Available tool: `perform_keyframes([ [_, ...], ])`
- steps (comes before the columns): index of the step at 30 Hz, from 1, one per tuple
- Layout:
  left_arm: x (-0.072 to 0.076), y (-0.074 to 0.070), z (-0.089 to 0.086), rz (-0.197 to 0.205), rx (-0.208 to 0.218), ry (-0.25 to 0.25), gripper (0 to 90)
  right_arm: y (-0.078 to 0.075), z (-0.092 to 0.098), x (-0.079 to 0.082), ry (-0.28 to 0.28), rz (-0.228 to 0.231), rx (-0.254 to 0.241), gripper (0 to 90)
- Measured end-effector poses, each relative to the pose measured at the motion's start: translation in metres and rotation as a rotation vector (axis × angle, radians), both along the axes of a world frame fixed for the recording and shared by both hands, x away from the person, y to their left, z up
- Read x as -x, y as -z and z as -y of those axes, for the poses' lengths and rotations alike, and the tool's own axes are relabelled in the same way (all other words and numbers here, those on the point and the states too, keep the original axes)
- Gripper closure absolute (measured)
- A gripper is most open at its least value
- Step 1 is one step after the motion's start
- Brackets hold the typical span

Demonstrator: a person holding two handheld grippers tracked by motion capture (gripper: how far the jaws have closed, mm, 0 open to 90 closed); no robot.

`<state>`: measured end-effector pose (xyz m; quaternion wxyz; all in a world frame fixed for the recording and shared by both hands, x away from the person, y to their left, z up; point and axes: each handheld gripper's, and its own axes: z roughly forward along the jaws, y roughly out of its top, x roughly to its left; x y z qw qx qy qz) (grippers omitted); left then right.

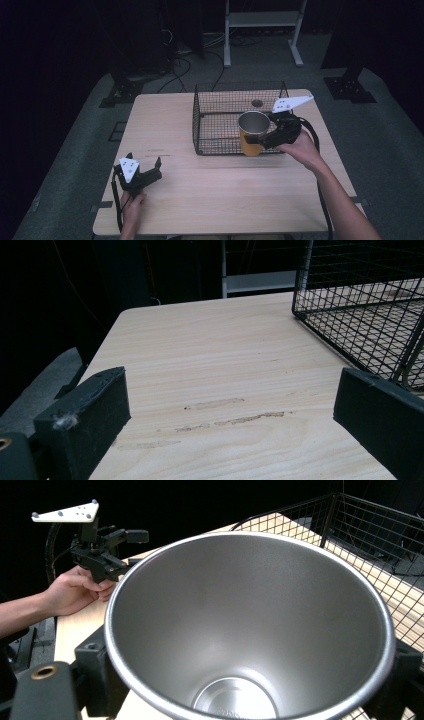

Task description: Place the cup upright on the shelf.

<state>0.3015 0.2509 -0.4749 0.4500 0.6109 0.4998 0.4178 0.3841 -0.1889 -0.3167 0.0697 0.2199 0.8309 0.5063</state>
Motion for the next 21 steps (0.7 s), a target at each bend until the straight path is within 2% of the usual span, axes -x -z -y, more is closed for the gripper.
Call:
perform_keyframes([
  [21,0.0,0.0,0.0,0.001,0.007,0.002,0.8,-0.004,-0.027,-0.05,-0.009,-0.038,0.031,12.8],
])
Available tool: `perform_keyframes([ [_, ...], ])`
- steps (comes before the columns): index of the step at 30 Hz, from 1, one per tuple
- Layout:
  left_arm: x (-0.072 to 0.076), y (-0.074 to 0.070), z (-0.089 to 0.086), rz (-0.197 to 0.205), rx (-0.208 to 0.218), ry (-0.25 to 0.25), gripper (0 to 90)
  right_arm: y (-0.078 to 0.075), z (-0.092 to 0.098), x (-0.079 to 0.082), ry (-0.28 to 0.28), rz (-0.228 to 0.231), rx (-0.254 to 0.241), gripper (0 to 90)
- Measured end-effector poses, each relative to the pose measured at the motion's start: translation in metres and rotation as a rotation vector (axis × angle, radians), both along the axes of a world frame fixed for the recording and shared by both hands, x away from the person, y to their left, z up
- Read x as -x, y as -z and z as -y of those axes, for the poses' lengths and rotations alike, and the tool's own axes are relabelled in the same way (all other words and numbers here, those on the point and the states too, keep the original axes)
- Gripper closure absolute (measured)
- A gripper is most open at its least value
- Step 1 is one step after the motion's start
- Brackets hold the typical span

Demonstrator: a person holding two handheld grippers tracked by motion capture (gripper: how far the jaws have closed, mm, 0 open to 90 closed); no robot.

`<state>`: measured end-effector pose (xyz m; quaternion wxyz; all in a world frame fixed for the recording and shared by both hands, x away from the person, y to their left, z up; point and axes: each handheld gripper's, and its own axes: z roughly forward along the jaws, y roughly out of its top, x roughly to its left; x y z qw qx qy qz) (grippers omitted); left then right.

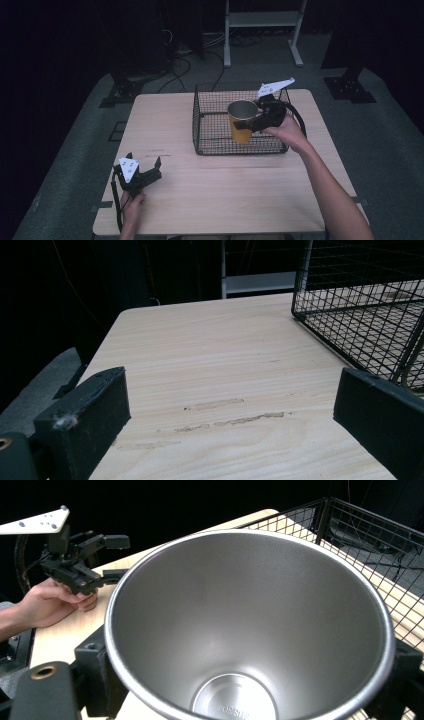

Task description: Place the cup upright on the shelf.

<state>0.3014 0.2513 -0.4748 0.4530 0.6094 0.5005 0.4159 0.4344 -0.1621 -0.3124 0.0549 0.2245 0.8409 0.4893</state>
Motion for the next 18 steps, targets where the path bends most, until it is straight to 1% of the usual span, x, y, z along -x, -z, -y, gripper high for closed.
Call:
perform_keyframes([
  [3,0.0,0.0,0.0,0.0,-0.001,0.0,0.8,0.002,-0.002,-0.008,0.004,-0.008,-0.006,12.8],
  [11,0.0,0.0,0.0,0.001,-0.002,0.001,0.8,0.007,-0.013,-0.028,0.016,-0.024,0.007,12.8],
  [18,0.0,0.0,0.0,0.001,0.0,0.002,0.8,0.017,-0.019,-0.046,0.029,-0.048,0.014,12.8],
])
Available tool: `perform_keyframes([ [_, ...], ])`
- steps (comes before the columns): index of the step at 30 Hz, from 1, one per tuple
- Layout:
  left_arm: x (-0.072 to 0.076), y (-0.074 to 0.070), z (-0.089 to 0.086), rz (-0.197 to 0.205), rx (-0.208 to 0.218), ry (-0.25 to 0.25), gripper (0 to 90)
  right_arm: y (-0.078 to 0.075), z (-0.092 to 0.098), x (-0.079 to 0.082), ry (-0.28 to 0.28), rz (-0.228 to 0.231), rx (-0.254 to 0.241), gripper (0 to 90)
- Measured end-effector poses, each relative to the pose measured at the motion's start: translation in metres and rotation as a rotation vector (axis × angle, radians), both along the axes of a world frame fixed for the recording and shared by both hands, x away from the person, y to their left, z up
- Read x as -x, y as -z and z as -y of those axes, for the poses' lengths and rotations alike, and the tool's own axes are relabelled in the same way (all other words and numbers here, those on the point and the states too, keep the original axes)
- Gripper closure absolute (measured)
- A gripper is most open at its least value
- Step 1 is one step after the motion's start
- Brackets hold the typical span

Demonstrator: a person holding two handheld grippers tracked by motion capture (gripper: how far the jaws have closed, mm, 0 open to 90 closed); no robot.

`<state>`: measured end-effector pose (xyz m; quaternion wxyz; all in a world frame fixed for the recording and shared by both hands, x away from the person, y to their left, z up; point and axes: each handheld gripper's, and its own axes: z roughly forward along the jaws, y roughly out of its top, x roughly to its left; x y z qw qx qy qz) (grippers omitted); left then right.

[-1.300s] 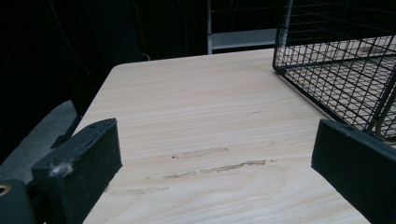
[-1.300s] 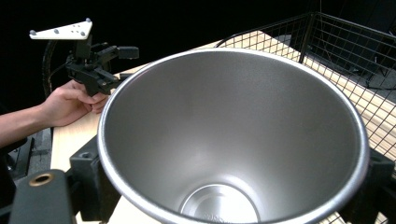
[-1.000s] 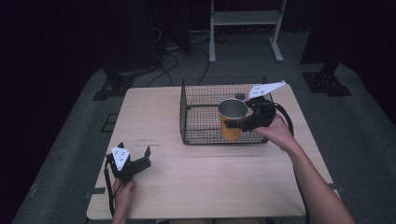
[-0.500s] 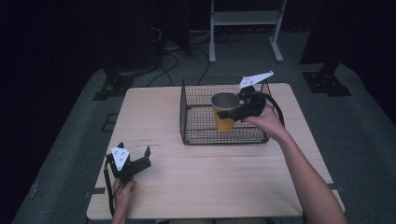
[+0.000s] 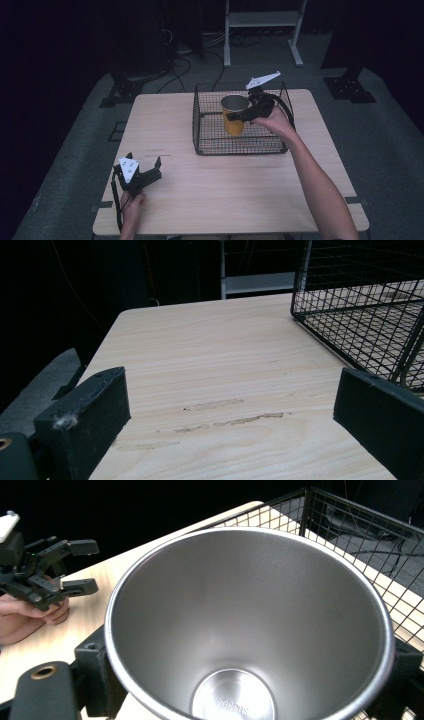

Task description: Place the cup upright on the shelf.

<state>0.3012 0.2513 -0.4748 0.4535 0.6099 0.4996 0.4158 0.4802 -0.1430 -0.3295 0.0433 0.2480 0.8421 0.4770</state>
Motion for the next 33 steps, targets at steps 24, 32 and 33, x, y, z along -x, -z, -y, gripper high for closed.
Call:
perform_keyframes([
  [24,0.0,0.0,0.001,0.002,-0.005,0.002,0.8,0.037,-0.011,-0.038,0.056,-0.071,0.032,12.6],
  [32,0.0,0.0,0.0,0.002,-0.003,0.001,0.8,0.05,-0.015,-0.047,0.074,-0.087,0.073,12.6],
  [33,0.0,0.0,0.0,0.001,-0.004,0.001,0.8,0.052,-0.015,-0.048,0.076,-0.087,0.08,12.6],
])
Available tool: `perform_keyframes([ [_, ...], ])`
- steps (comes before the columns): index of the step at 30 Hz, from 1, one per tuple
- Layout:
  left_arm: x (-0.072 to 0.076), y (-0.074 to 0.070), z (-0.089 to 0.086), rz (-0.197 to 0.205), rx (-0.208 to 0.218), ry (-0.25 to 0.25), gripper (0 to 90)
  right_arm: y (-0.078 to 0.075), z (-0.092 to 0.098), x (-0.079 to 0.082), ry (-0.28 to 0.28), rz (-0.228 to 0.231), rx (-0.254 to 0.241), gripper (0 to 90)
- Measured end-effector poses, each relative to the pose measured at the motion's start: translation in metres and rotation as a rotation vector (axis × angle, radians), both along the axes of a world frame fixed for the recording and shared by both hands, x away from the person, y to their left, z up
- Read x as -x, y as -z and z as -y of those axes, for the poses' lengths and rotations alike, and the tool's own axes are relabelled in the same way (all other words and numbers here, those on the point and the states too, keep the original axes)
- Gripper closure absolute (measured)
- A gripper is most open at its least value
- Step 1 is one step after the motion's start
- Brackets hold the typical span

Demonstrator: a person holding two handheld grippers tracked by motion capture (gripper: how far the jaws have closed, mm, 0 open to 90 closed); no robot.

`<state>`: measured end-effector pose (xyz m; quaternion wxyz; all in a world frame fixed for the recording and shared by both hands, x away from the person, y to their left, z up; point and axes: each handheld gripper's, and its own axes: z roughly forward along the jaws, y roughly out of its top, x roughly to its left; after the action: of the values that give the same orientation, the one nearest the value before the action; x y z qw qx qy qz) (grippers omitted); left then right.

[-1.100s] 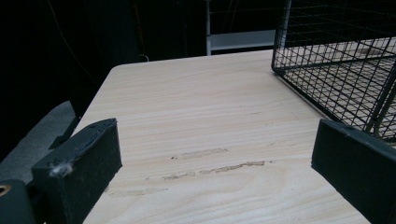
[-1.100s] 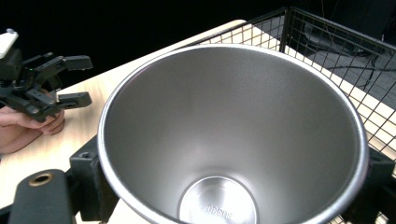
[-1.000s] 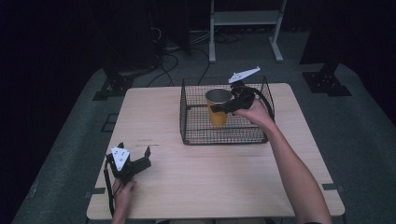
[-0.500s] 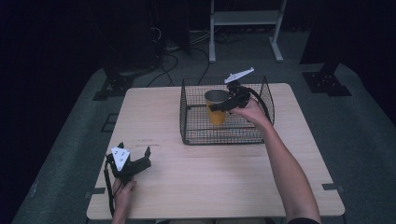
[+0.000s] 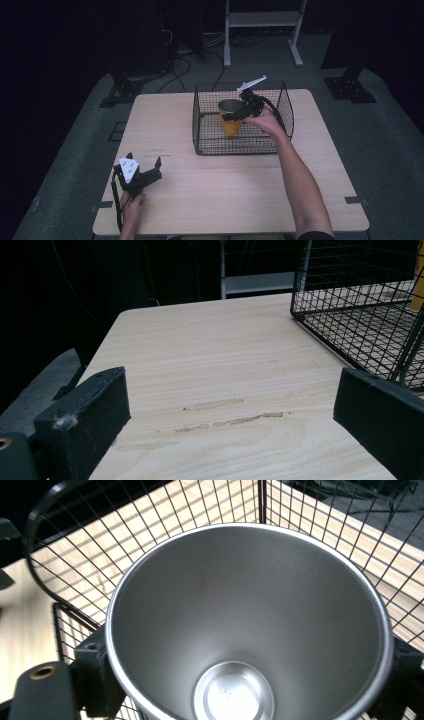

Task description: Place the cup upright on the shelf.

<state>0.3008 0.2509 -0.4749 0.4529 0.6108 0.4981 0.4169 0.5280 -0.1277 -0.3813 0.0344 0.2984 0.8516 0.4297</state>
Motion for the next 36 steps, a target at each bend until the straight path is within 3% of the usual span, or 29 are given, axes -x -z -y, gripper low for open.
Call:
perform_keyframes([
  [4,0.0,0.0,0.0,0.0,0.002,-0.001,0.8,0.004,-0.002,-0.003,0.004,0.002,0.033,12.6],
  [17,0.0,0.0,0.0,0.001,0.004,-0.001,0.8,0.011,-0.005,-0.007,0.018,-0.005,0.038,11.3],
  [26,0.0,0.0,0.0,0.001,0.003,0.001,0.8,0.017,-0.01,-0.008,0.007,0.01,0.12,10.5],
  [36,0.0,0.0,0.0,0.002,0.002,0.002,0.8,0.015,-0.013,-0.004,-0.011,0.031,0.131,7.5],
])
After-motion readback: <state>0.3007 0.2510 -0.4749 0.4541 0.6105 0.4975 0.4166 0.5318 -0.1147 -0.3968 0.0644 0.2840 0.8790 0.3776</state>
